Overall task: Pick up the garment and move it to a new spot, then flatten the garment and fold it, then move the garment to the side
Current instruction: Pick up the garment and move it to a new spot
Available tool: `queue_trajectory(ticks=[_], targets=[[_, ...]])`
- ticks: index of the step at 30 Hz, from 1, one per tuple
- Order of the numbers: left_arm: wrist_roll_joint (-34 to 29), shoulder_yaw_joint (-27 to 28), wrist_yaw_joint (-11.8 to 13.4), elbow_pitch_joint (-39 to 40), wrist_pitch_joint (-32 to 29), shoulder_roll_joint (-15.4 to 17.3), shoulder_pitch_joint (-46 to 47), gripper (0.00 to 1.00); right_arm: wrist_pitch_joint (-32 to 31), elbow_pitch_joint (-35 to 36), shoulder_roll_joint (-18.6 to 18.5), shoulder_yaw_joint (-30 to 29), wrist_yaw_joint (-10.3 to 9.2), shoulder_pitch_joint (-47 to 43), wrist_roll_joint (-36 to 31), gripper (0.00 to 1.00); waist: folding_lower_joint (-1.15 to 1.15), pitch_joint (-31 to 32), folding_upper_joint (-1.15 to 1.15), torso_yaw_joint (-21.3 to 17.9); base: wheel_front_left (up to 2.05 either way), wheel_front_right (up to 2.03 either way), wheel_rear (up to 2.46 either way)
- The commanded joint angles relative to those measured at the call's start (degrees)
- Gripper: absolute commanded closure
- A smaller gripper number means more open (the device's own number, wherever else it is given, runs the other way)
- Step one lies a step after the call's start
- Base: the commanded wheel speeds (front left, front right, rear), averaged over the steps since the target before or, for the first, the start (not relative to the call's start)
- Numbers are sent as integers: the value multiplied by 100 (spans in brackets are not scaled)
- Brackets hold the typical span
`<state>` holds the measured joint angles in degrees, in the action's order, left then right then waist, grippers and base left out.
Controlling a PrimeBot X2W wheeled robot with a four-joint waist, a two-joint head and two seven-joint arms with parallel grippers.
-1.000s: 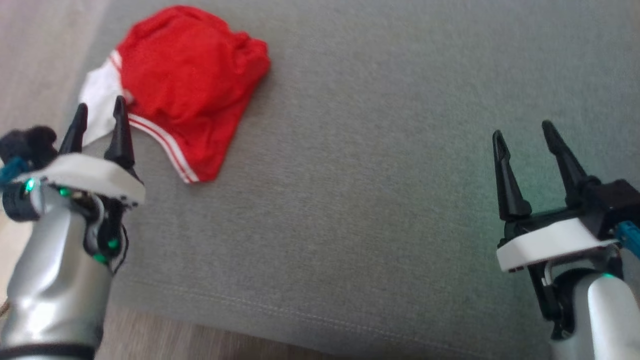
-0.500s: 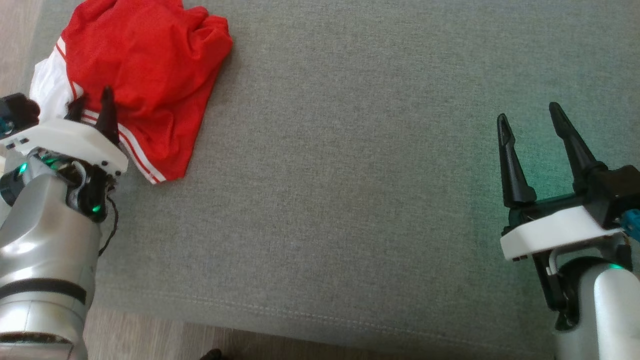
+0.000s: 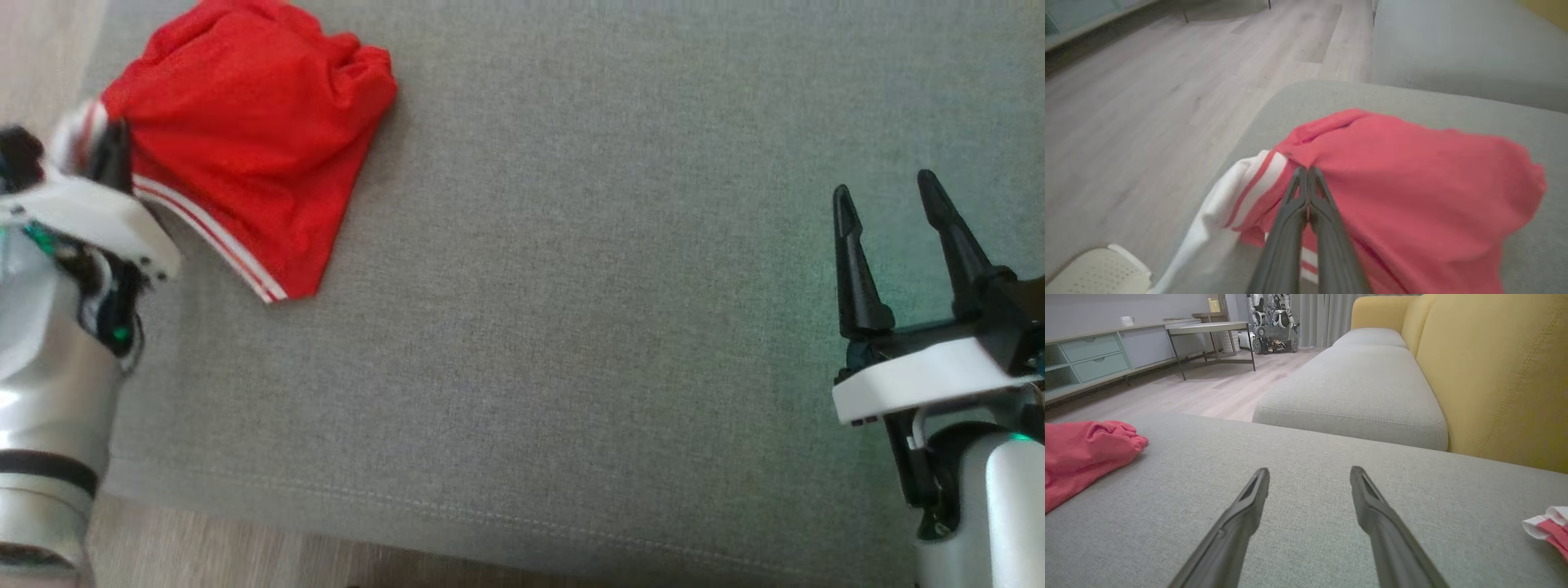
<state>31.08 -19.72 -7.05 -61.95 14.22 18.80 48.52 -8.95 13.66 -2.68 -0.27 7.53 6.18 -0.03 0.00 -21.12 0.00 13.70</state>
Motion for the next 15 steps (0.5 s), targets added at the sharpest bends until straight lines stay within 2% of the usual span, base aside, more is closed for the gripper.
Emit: queue_trajectory(ticks=[1,10,13,15], targets=[[-204,211,91,614,73,462,216,100,115,133,-20,106,-4,-49,77,0,0,181,0,42,0,0,0],[-866,762,582,3194,76,696,-1168,100,422,-153,-20,-14,-4,-300,416,0,0,928,0,14,0,0,0],[-1025,785,735,4035,77,719,-1748,100,477,-213,-20,-53,-4,-425,501,0,0,1139,0,-3,0,0,0],[-1065,768,784,4303,77,728,-1935,100,488,-226,-20,-63,-4,-468,521,0,0,1192,0,-10,0,0,0]])
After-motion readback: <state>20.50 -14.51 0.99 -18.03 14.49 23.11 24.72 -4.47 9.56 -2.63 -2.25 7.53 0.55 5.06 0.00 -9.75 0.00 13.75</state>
